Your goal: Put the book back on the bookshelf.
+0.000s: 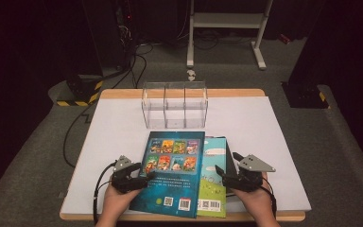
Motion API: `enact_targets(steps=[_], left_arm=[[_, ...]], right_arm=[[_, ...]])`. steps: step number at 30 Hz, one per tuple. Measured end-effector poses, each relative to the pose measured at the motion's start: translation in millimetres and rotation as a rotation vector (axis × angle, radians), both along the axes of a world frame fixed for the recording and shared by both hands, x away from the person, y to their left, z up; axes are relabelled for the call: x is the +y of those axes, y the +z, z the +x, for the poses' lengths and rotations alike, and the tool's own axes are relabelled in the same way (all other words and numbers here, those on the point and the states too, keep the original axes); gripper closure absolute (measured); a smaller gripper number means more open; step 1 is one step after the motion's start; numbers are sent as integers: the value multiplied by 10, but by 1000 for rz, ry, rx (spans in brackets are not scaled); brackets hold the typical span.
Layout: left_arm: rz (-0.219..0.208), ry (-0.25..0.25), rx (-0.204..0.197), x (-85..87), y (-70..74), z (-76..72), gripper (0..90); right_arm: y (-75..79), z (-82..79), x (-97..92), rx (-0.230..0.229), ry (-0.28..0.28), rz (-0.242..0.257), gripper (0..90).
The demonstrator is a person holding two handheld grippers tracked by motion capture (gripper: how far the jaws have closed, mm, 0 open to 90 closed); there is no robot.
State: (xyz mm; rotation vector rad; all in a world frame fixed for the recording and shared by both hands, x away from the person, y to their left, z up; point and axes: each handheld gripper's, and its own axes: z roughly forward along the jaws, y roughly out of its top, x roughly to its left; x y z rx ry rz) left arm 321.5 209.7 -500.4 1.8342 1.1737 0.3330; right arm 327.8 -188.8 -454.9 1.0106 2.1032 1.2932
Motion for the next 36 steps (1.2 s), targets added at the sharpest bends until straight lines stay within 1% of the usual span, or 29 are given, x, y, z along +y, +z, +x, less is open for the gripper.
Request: enact_targets(steps=[2, 4, 6, 10, 13, 17, 22, 23, 25, 29, 32, 35, 36], left_arm=[[0, -9, -8, -43, 6, -11, 244], [-9, -15, -11, -92, 8, -28, 244], [-8, -27, -15, -138, 19, -41, 246], [-6, -34, -23, -217, 34, -61, 245], [-3, -44, -24, -248, 44, -63, 245], [-8, -55, -29, -275, 49, -63, 258], [-16, -94, -43, -392, 68, -87, 274], [-16, -94, -43, -392, 68, -87, 277], [-16, -117, -50, -478, 86, -103, 278], [-18, -147, -65, -574, 101, -125, 279], [-15, -173, -78, -632, 109, -143, 277], [-10, -178, -79, -633, 114, -141, 276], [-29, -184, -56, -604, 108, -123, 277]], right_arm=[[1, 0, 2, 4, 2, 0, 184], [1, 1, 7, 10, 1, -3, 180], [0, 4, 17, 21, 4, 3, 174], [-3, -5, 46, 38, 15, 12, 172], [3, -20, 55, 41, 16, 17, 173], [5, -29, 43, 50, 11, 28, 172], [-3, -40, 36, 62, 8, 28, 175], [-7, -42, 36, 63, 10, 26, 176], [-12, -47, 36, 63, 7, 22, 180], [-28, -48, 21, 70, -2, 21, 181], [-45, -37, 3, 90, -11, 31, 164], [-45, -28, -21, 95, -16, 36, 166], [-48, -27, -24, 101, -18, 39, 166]])
